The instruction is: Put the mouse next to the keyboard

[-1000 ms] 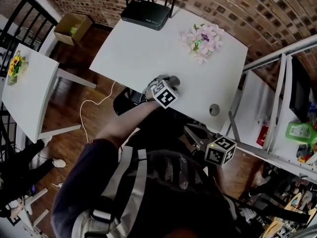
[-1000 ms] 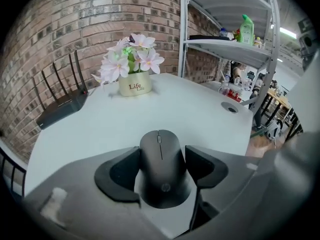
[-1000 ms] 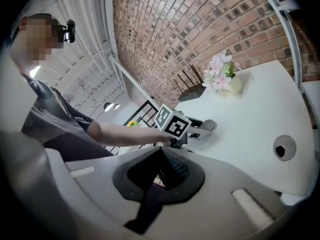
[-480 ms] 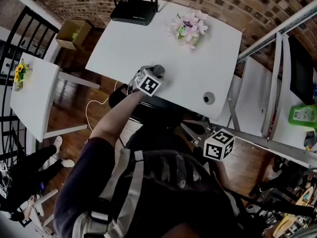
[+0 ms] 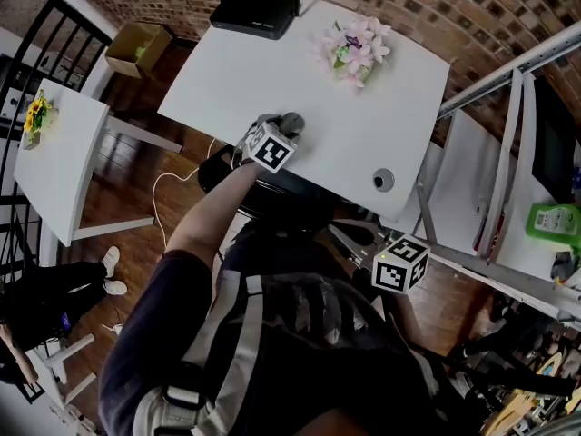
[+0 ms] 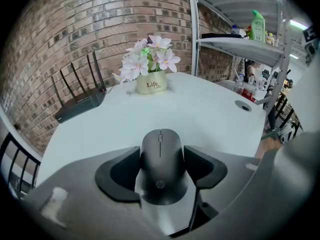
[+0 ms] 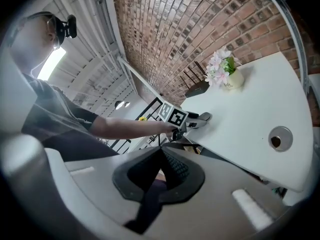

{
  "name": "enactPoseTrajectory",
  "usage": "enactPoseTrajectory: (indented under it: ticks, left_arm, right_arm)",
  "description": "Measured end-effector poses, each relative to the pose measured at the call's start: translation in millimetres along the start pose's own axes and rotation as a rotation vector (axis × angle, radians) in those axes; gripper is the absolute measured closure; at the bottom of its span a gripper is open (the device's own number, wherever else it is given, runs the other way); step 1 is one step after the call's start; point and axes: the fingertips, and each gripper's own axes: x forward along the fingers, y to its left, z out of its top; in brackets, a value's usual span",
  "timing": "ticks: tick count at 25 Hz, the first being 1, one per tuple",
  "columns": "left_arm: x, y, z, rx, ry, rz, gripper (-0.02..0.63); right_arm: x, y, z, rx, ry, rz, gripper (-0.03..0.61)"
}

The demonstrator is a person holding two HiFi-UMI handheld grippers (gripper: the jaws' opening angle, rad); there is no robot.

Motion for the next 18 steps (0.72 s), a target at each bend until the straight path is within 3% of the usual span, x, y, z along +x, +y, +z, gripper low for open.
enactPoseTrajectory:
  ticks: [18]
  left_arm:
    - [-12, 56, -21, -0.019, -0.036, -0.029, 0.336]
  right_arm:
    - [88, 29, 27, -0.021, 0.039, -0.067, 0.575]
